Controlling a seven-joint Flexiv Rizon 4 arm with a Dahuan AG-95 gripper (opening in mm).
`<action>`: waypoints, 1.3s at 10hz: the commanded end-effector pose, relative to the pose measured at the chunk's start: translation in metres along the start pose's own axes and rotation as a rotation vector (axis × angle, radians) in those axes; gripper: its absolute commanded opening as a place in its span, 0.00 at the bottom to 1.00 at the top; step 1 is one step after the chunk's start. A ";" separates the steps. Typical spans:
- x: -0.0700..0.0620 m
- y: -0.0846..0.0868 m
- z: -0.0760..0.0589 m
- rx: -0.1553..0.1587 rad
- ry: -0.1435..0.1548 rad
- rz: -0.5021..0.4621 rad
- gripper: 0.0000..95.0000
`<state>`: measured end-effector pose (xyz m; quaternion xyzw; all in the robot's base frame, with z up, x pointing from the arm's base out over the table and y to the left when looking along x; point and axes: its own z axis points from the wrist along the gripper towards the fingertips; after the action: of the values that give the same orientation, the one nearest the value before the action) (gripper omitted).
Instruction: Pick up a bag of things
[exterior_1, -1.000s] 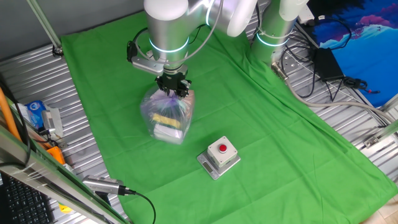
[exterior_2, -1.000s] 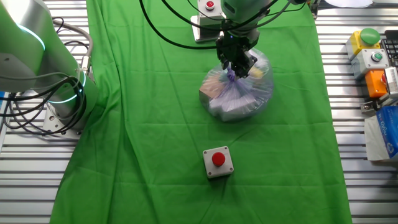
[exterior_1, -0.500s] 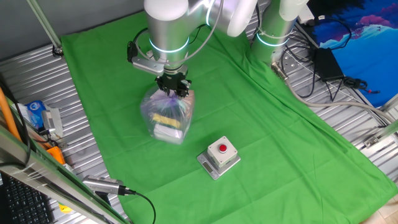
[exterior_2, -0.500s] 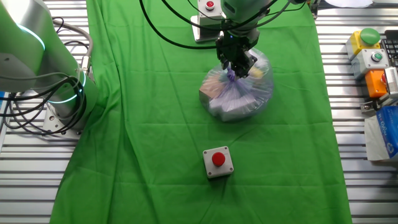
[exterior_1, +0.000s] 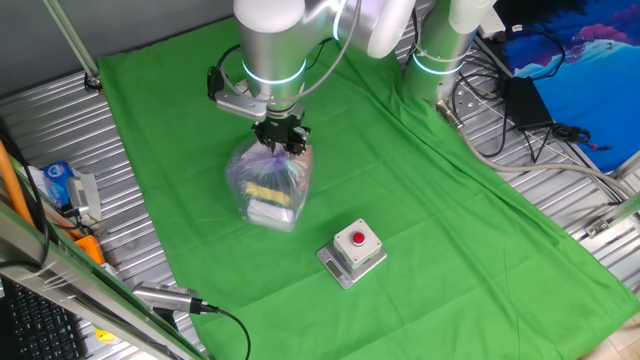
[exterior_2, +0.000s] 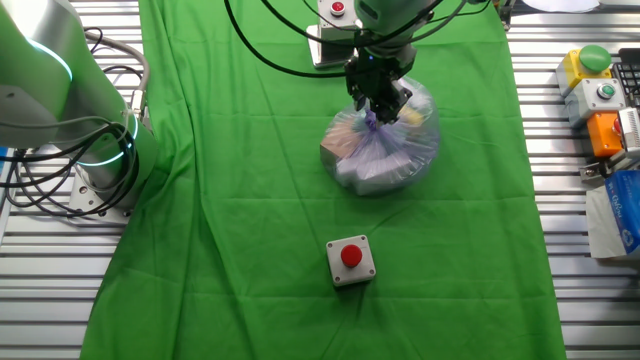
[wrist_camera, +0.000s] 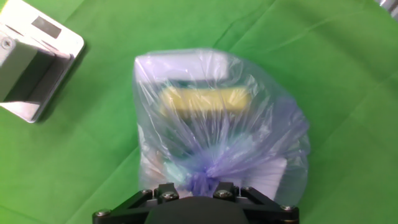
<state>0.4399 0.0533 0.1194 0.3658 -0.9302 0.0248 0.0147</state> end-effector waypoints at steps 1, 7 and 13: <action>0.000 0.000 0.001 -0.002 -0.006 -0.003 0.40; -0.001 0.000 0.009 0.010 -0.015 0.006 0.20; 0.000 -0.001 0.009 0.006 -0.026 0.027 0.00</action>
<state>0.4407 0.0521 0.1095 0.3538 -0.9351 0.0227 0.0014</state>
